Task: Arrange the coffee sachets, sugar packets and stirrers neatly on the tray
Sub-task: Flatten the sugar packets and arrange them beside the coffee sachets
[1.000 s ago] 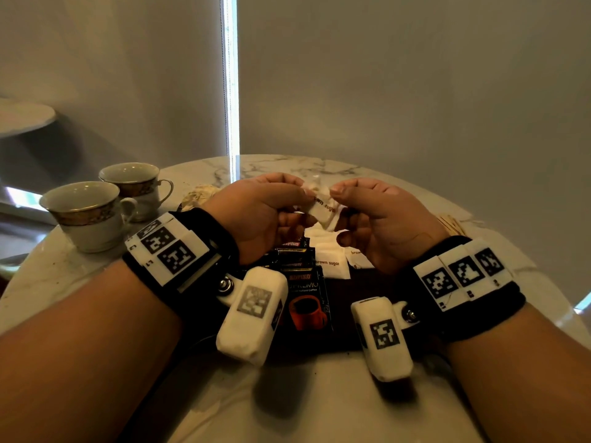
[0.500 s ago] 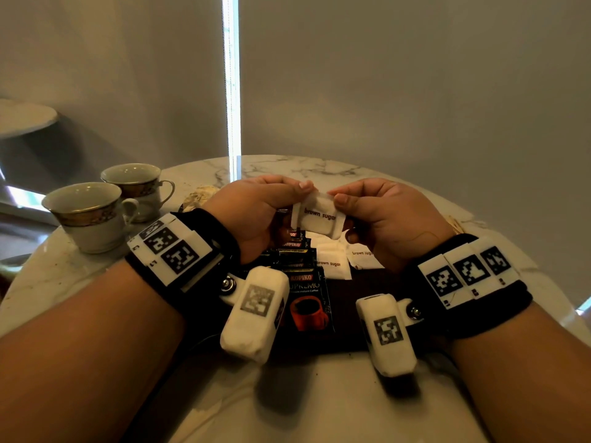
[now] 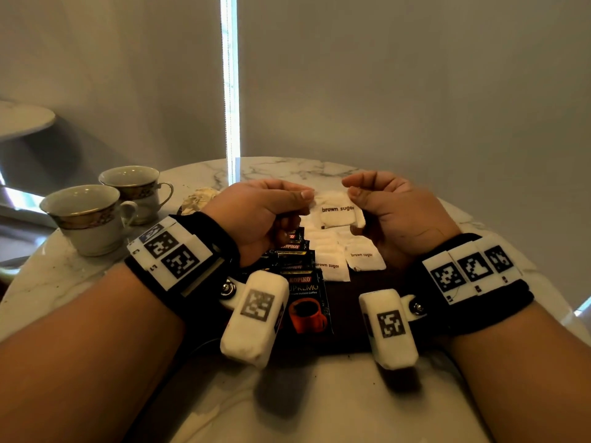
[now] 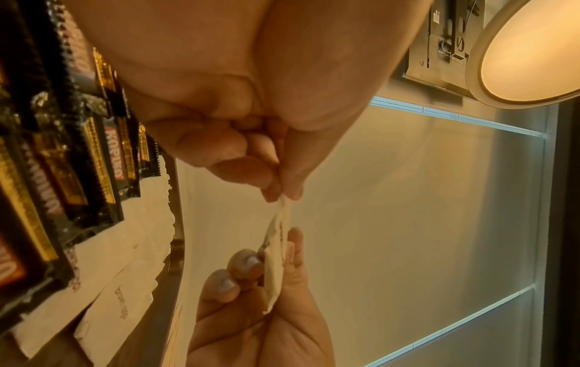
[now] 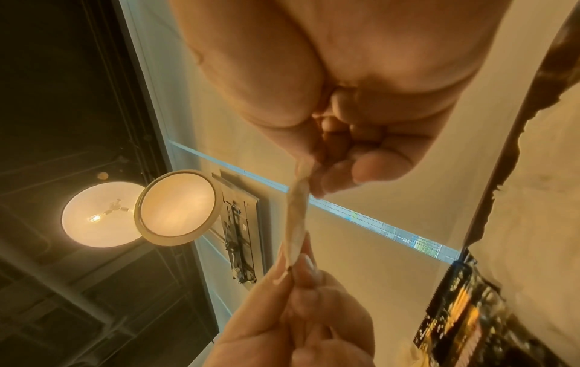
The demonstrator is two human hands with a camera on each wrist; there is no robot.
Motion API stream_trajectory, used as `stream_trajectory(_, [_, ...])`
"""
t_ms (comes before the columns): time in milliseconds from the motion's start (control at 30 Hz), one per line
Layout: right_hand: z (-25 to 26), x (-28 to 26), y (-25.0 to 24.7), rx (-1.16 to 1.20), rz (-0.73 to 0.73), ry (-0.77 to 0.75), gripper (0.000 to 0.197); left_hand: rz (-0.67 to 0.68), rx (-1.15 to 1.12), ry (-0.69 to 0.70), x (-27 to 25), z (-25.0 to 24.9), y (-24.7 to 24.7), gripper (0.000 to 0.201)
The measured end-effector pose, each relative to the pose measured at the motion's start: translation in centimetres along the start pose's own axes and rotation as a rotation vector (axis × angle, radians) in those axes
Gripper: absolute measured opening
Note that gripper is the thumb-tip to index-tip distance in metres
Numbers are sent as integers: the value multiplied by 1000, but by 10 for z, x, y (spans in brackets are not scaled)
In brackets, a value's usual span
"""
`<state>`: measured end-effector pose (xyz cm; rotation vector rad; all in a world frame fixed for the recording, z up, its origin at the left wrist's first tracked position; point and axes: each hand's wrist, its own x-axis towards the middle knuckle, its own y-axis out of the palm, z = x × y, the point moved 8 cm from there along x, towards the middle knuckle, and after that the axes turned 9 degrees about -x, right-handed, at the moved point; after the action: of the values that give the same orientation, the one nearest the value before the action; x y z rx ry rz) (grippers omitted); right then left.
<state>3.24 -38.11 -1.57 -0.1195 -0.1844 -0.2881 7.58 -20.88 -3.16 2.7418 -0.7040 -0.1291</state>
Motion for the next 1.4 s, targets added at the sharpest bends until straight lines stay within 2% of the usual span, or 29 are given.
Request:
stream_trajectory(133, [-5, 9, -25, 3, -93, 42, 23, -20, -5, -3, 0, -2, -3, 1])
stream_trajectory(233, [-20, 13, -49, -82, -117, 159, 18, -18, -15, -16, 1, -2, -4, 4])
stream_trajectory(400, [-64, 6, -55, -237, 122, 541, 22, -29, -40, -20, 0, -2, -3, 4])
stream_trajectory(467, [-72, 5, -59, -305, 170, 601, 24, -26, -47, -23, -1, -3, -2, 3])
stream_trajectory(633, [-73, 6, -61, -439, 177, 608, 20, -26, -55, -19, 0, -3, -3, 5])
stream_trajectory(1133, [-73, 7, -63, -459, 153, 599, 19, -19, -48, -28, 0, -3, -4, 6])
stream_trajectory(1200, [-74, 6, -64, -433, 125, 614, 18, -20, -46, -32, 0, -4, -5, 6])
stream_trajectory(1300, [-73, 4, -66, -334, 41, 644, 7, -25, -52, -33, 1, -3, -5, 5])
stream_trajectory(1400, [-68, 3, -66, -288, 49, 641, 13, -28, -55, -32, 0, -3, -5, 7])
